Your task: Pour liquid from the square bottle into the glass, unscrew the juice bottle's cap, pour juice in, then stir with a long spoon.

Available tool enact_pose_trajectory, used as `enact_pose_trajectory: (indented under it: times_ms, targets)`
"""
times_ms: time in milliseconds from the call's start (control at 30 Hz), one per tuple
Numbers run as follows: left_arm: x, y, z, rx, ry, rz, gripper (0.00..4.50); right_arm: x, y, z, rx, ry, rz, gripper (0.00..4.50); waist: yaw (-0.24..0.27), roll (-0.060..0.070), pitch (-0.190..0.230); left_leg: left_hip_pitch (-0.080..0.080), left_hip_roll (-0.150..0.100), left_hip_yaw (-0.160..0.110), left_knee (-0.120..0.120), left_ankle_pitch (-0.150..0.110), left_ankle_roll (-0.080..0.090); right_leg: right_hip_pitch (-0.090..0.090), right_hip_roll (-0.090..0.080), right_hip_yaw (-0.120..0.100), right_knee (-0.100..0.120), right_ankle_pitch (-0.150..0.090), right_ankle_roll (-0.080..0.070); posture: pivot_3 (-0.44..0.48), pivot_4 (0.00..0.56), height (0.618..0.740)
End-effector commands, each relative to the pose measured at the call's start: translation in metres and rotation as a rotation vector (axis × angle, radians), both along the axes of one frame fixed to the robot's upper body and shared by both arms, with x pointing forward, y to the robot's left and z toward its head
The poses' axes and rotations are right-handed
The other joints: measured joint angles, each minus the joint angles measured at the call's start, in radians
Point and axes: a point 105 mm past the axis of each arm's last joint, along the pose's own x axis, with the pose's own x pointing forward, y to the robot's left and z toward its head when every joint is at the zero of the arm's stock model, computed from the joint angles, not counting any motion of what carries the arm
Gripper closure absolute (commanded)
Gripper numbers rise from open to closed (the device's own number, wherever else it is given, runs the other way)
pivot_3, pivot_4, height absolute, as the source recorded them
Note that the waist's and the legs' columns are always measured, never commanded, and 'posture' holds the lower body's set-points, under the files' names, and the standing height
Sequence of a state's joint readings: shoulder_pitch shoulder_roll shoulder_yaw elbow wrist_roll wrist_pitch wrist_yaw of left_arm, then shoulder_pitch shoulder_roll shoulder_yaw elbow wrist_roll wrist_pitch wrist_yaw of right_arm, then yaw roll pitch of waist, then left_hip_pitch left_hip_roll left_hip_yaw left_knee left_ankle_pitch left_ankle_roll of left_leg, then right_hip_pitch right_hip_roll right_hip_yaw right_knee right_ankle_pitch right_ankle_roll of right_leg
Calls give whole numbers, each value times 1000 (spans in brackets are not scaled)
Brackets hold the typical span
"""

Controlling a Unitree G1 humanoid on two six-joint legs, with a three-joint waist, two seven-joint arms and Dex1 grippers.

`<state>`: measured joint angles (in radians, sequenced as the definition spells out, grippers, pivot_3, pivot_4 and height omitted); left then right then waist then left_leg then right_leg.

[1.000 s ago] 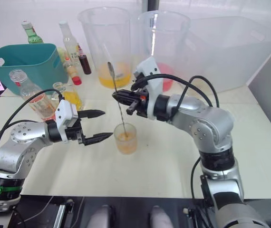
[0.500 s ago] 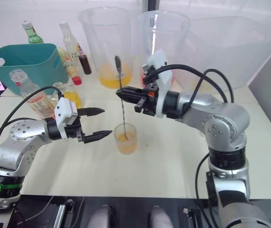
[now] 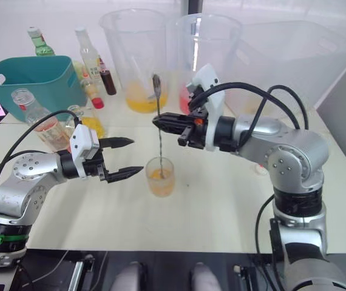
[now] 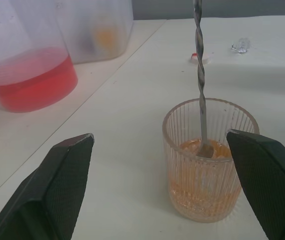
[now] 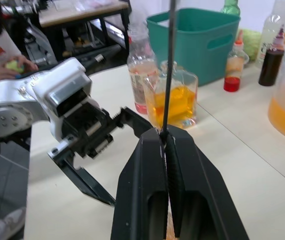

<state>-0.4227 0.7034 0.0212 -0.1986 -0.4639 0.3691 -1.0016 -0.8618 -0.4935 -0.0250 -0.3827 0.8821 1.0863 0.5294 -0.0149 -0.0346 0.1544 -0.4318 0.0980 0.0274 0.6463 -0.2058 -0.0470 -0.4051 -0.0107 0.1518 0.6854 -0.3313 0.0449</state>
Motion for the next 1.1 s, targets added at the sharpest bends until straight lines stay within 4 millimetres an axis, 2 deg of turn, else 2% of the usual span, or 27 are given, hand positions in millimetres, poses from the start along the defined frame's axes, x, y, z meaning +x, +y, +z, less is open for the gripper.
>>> enact_pose_trajectory:
  times_ms: [33, 167, 300, 433, 767, 967, 1100]
  targets:
    - [-3, -4, 9, 3, -52, -19, 32, 1, -1, 11, 26, -102, -42, 4500, 0, 0, 0, 0, 0, 0, 0, 0, 0, 0, 0, 0, 0, 0, 0, 0, 150, 719]
    - [-3, -4, 9, 3, -53, -21, 32, 5, 12, 16, 87, -123, -35, 4500, -3, 0, 0, 0, 0, 0, 0, 0, 0, 0, 0, 0, 0, 0, 0, 0, 150, 719]
    - [-2, -4, 10, 4, -56, -19, 32, 2, 24, 8, 84, -108, 6, 4500, -2, 0, 0, 0, 0, 0, 0, 0, 0, 0, 0, 0, 1, 0, 0, 0, 150, 719]
    - [-2, -4, 10, 5, -57, -17, 32, -2, 27, 4, 87, -71, 40, 4500, -1, 0, 0, 0, 0, 0, 0, 0, 0, 0, 0, 0, 1, 0, 0, 0, 150, 719]
    - [-1, -6, 7, 7, -57, -25, 32, -12, 15, 3, 79, 22, 94, 4500, 0, 0, 0, 0, 0, 0, 0, 0, 0, 0, 0, 0, 1, 0, 0, 0, 150, 719]
    - [-1, -6, 6, 7, -61, -28, 32, -15, -8, 1, -24, 19, 86, 4500, 1, 0, 0, 0, 0, 0, 0, 0, 0, 0, 0, 0, 0, 0, 0, 0, 150, 719]
    - [-1, -7, 6, 7, -61, -29, 32, -14, -12, 5, -27, 2, 83, 4500, -2, 0, 0, 0, 0, 0, 0, 0, 0, 0, 0, 0, 0, 0, 0, 0, 150, 719]
